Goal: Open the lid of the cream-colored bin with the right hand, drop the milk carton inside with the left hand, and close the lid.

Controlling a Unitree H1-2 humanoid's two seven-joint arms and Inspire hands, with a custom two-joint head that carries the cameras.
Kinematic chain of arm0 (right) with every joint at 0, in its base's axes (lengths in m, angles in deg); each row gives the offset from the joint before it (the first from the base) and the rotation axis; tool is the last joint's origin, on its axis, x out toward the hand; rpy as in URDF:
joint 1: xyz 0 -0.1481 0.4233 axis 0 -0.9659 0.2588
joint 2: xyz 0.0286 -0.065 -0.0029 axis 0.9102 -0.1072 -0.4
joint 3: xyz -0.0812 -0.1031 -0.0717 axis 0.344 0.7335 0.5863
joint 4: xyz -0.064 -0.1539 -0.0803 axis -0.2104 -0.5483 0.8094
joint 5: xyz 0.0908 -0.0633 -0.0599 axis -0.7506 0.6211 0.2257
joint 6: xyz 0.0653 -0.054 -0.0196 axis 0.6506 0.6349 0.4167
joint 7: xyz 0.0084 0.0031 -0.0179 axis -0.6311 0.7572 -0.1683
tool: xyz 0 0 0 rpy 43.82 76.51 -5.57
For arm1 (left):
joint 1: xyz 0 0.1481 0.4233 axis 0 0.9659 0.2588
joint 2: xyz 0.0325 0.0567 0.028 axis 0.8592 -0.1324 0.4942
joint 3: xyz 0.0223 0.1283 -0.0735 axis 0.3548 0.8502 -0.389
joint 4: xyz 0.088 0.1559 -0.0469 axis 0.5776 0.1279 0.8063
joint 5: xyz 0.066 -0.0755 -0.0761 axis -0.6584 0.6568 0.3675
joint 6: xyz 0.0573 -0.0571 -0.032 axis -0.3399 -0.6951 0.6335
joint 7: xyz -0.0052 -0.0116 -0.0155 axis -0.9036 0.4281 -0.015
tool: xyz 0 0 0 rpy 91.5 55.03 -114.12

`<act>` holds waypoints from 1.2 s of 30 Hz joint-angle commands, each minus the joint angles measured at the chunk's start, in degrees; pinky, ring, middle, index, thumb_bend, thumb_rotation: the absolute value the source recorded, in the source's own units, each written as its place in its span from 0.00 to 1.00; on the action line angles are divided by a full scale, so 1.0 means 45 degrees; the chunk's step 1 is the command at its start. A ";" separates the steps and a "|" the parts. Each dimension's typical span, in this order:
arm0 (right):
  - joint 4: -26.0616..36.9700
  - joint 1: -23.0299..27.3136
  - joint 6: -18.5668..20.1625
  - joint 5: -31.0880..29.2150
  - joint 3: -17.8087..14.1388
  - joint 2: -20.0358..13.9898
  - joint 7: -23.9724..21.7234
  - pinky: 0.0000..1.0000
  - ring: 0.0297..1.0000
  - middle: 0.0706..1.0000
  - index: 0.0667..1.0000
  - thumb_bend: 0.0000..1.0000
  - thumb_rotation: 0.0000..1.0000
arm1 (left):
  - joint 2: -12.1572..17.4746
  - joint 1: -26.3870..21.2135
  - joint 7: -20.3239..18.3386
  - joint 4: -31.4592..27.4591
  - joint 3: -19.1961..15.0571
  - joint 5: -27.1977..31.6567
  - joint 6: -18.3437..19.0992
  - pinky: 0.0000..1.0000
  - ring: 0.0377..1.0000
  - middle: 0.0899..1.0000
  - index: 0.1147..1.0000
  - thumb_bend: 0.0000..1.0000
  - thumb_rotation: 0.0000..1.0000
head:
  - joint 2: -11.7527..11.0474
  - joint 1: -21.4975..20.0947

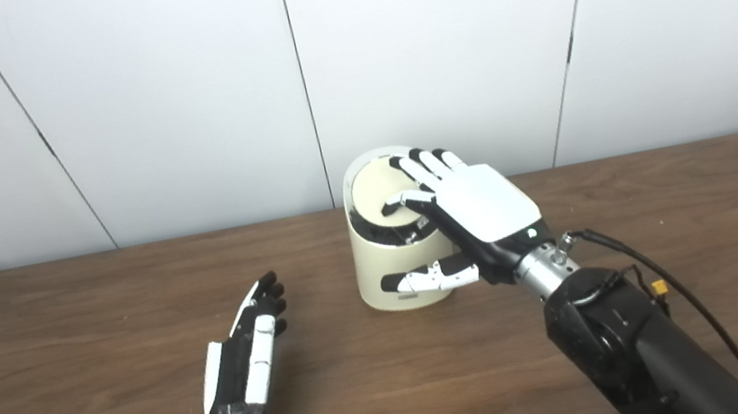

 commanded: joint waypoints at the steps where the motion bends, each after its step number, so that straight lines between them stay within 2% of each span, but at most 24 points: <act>1: -0.0134 0.0230 -0.0043 0.0354 -0.0014 -0.0200 -0.0421 1.00 1.00 0.99 0.70 0.57 0.82 | -0.0111 -0.0377 -0.0017 -0.0477 0.0013 0.0125 -0.0096 0.89 0.90 0.90 0.94 0.59 0.95 | 0.0029 -0.0004; 9: -0.0196 0.0314 -0.0004 0.1012 0.0052 -0.0286 -0.1519 1.00 1.00 1.00 0.68 0.59 0.97 | -0.0291 -0.0374 -0.0086 -0.1091 0.0135 0.0304 0.0468 0.88 0.90 0.89 0.94 0.58 0.97 | 0.0081 0.0009; 14: -0.0169 0.0221 0.0011 0.0791 -0.0089 -0.0176 -0.1674 1.00 1.00 1.00 0.69 0.61 0.99 | -0.0374 -0.0394 -0.0048 -0.1113 0.0085 0.0373 0.0504 0.90 0.90 0.89 0.94 0.58 0.97 | 0.0030 -0.0009; 18: -0.0012 0.0075 -0.0054 0.0017 -0.0545 0.0031 -0.1185 1.00 1.00 1.00 0.71 0.59 0.95 | -0.0405 -0.0395 -0.0035 -0.1050 0.0102 0.0356 0.0457 0.90 0.90 0.89 0.94 0.59 0.96 | 0.0004 0.0004; 20: 0.0321 -0.0022 0.0087 -0.0793 -0.1018 0.0226 -0.1170 1.00 1.00 1.00 0.74 0.59 0.96 | -0.0428 -0.0412 -0.0021 -0.1034 0.0096 0.0363 0.0462 0.90 0.90 0.89 0.94 0.59 0.96 | -0.0002 0.0044; 24: 0.1345 -0.0242 0.0794 -0.2265 -0.2158 0.0743 -0.1334 1.00 1.00 1.00 0.86 0.58 1.00 | -0.0407 -0.0432 -0.0050 -0.0967 0.0071 0.0412 0.0320 0.90 0.90 0.89 0.94 0.58 0.96 | -0.0027 0.0066; 28: 0.1870 -0.0522 0.0705 -0.3534 -0.3216 0.0874 -0.0863 0.97 1.00 1.00 0.97 0.55 1.00 | -0.0386 -0.0433 -0.0046 -0.0947 0.0060 0.0416 0.0313 0.91 0.90 0.89 0.93 0.57 0.95 | -0.0033 0.0066; 32: 0.1831 -0.0854 0.0657 -0.4471 -0.3949 0.0984 -0.0322 0.97 1.00 1.00 1.00 0.54 1.00 | -0.0356 -0.0455 -0.0081 -0.0938 0.0031 0.0482 0.0328 0.91 0.90 0.90 0.94 0.58 0.94 | -0.0034 0.0056; 36: 0.1515 -0.1466 0.0797 -0.5660 -0.4666 0.1176 0.0201 0.91 1.00 0.98 1.00 0.53 1.00 | -0.0241 -0.0475 -0.0076 -0.1027 -0.0029 0.0489 0.0345 0.90 0.90 0.90 0.94 0.56 0.95 | -0.0012 0.0040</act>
